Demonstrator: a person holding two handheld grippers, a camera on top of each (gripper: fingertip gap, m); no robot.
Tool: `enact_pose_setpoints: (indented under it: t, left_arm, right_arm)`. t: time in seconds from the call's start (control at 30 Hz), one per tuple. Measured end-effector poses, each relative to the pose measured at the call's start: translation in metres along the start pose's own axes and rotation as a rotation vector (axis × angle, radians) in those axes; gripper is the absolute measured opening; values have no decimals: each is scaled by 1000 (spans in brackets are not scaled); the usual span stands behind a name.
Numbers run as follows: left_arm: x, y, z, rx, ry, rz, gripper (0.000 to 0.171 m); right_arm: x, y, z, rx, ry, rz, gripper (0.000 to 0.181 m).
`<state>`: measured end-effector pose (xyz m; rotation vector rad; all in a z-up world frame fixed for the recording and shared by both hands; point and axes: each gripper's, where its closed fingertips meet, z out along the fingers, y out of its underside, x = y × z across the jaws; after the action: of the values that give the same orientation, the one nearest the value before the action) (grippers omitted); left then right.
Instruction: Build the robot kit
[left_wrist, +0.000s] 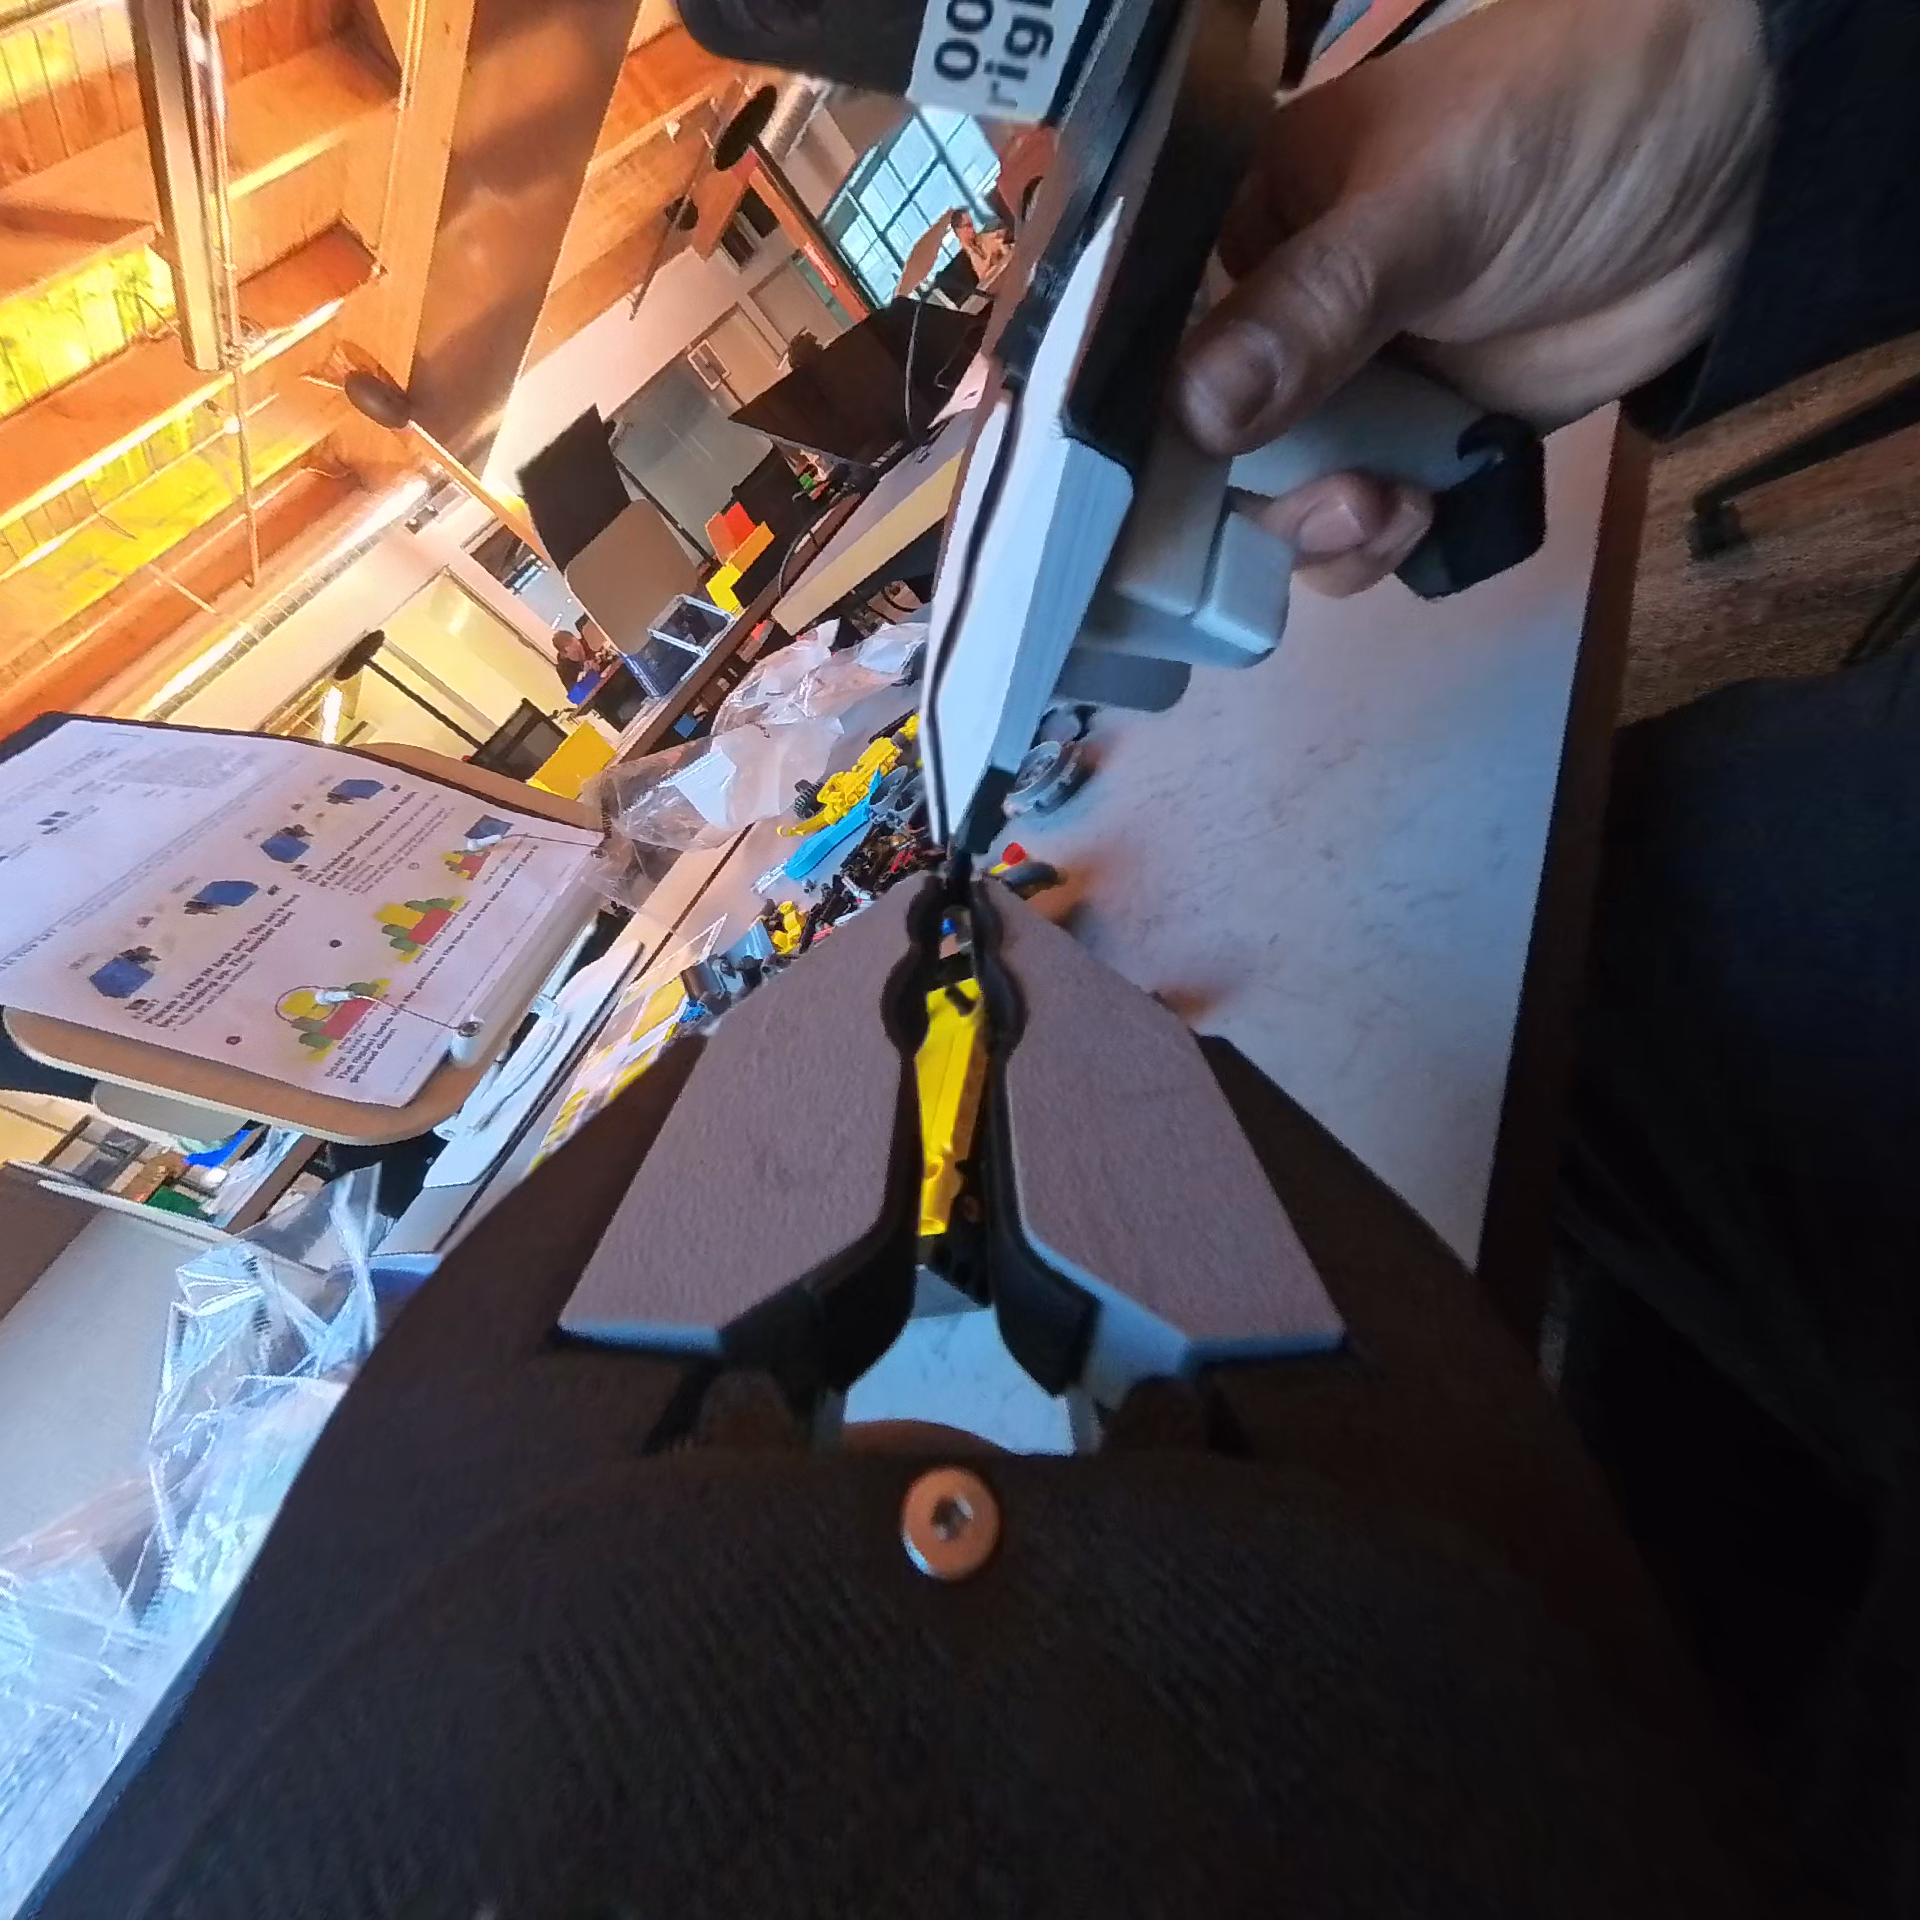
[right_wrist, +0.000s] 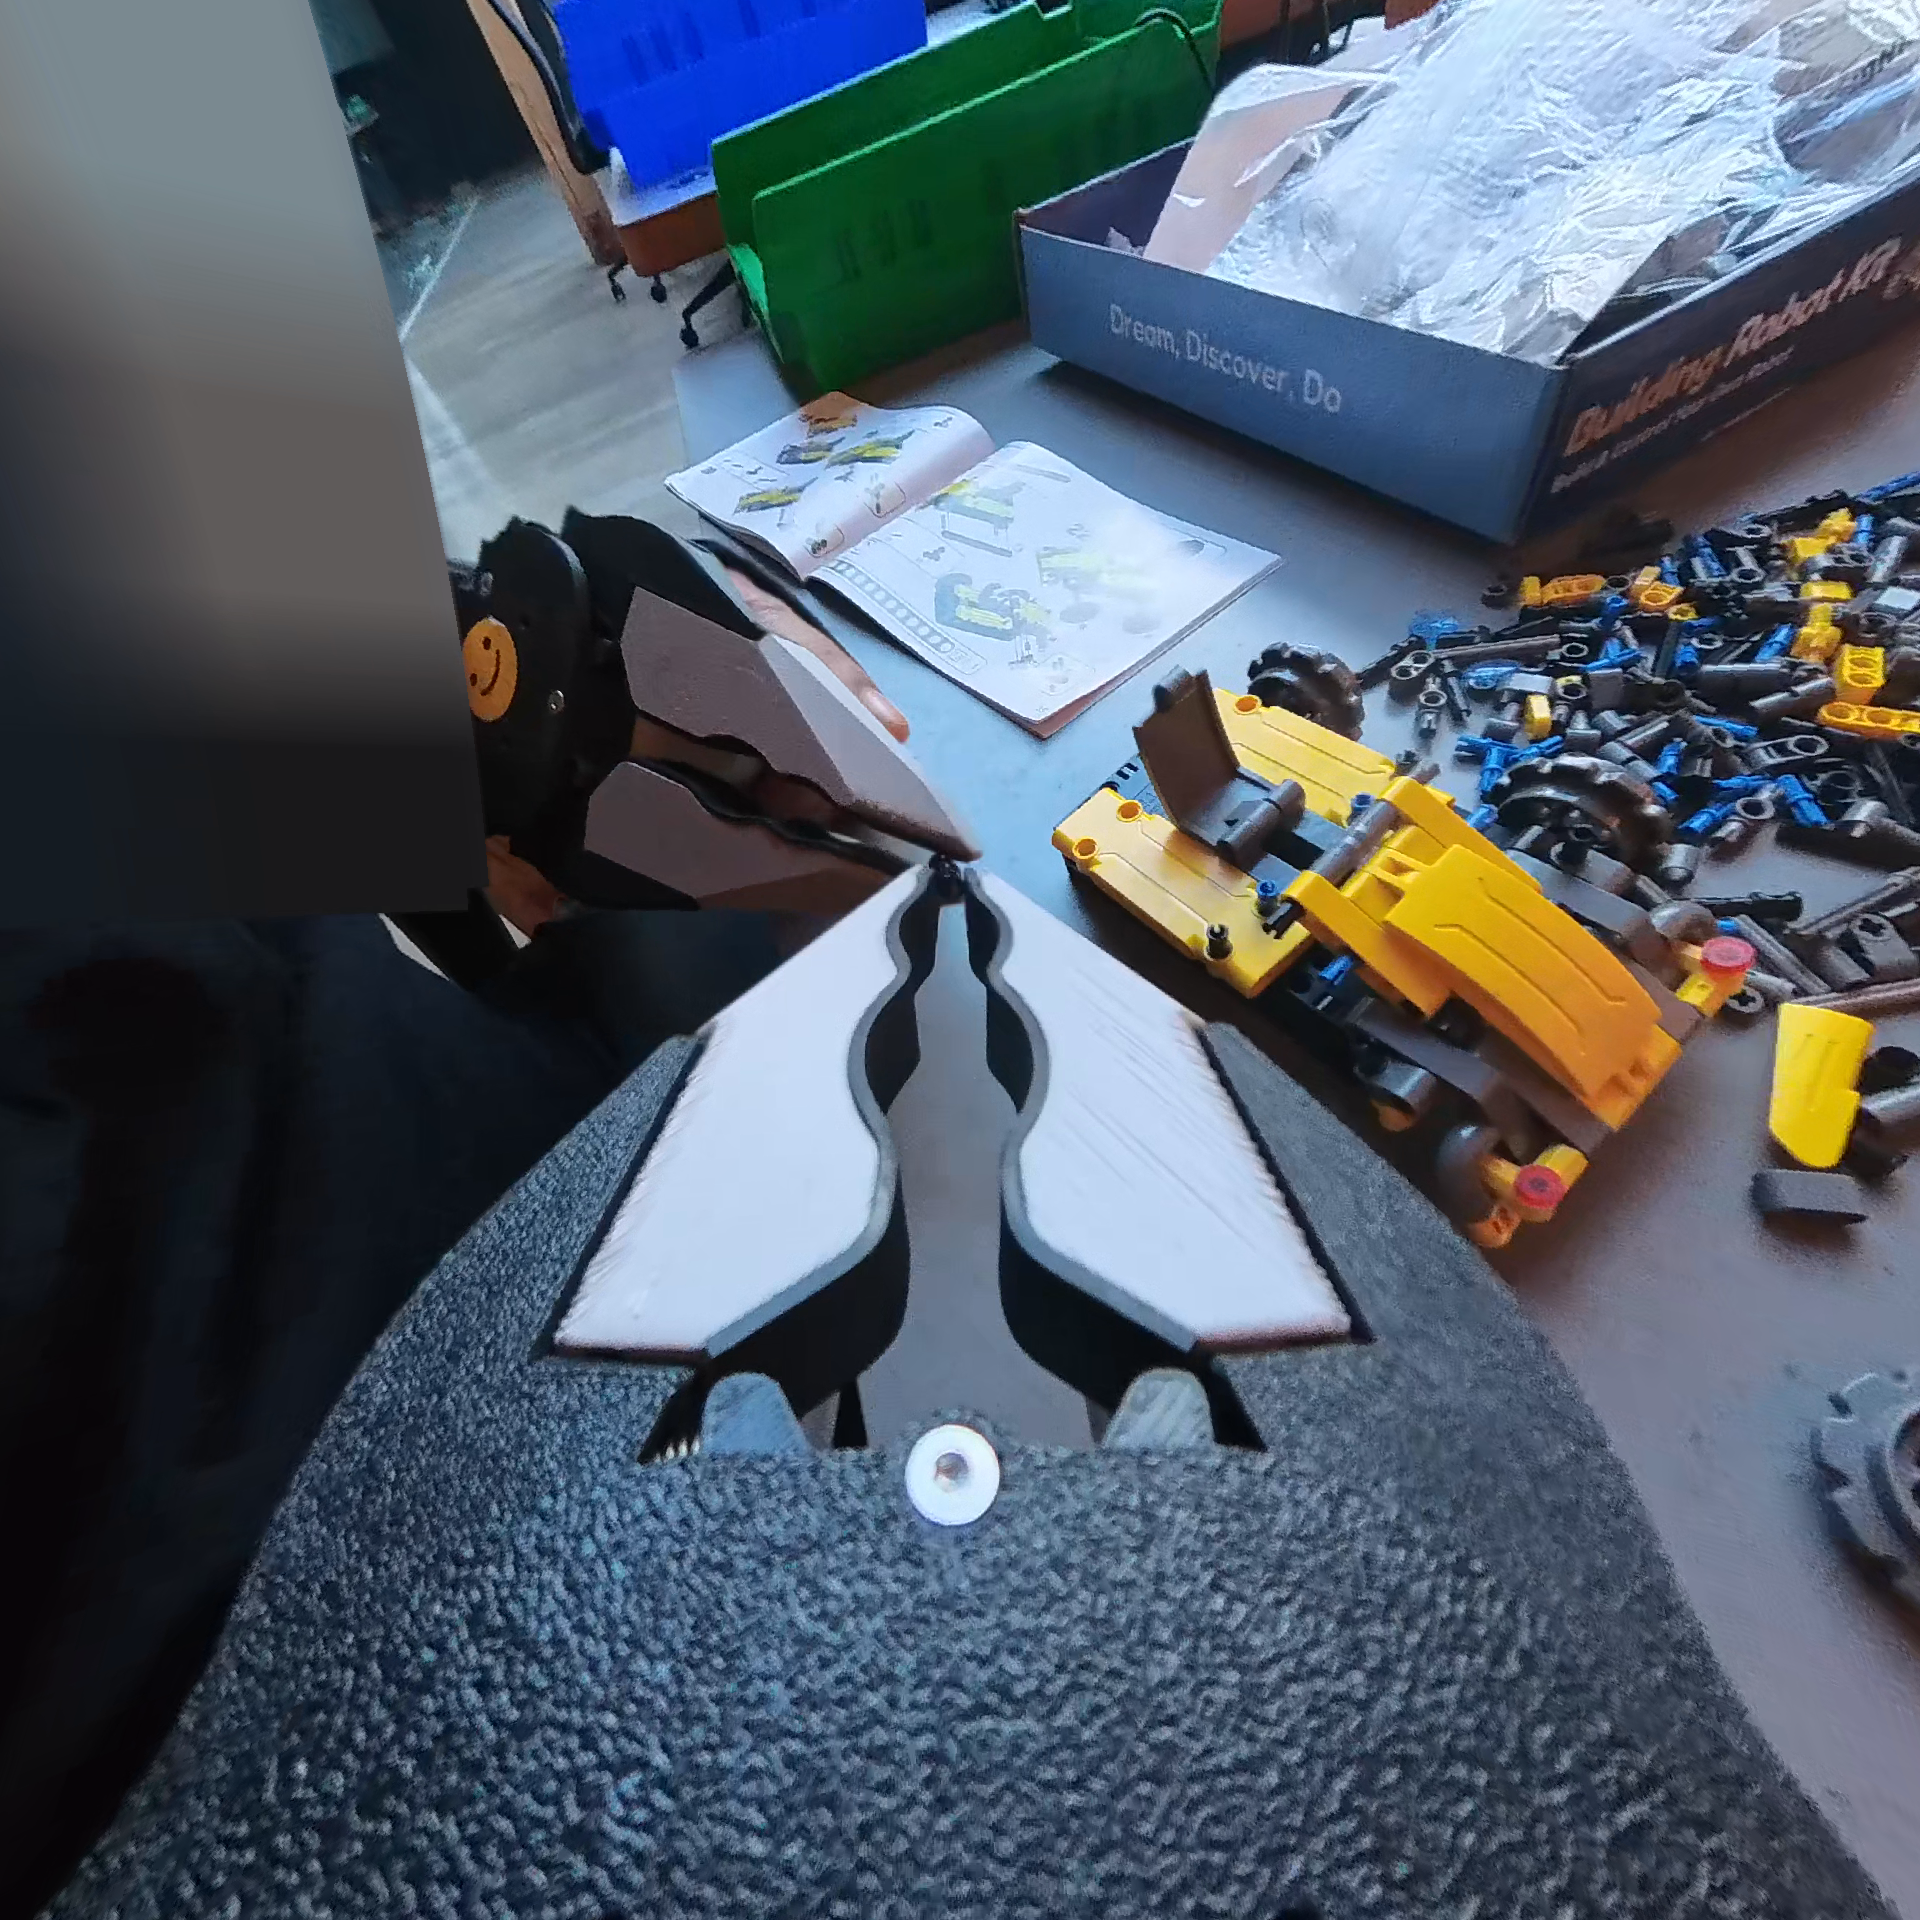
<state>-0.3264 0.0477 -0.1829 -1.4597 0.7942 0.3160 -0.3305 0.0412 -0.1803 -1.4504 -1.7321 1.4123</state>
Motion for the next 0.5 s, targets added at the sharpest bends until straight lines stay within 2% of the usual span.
enact_pose_setpoints:
  t: [0.07,0.1,0.2,0.3,0.4,0.5]
  left_arm:
    - [5,3,0,-20,72,-48,9]
    - [8,7,0,-56,133,-97,17]
    - [20,28,1,-207,334,-282,28]
    - [26,41,4,-276,446,-354,23]
    - [28,59,10,-357,480,-282,23]
    - [32,63,14,-375,522,-258,13]
  right_arm:
    - [4,2,-4,-25,30,-16,4]
    - [6,4,-6,-44,42,-20,4]
    - [13,16,-11,-127,88,-42,4]
    - [16,27,-13,-200,118,-73,4]
    - [17,35,-12,-232,121,-76,4]
    - [16,43,-12,-248,112,-65,4]
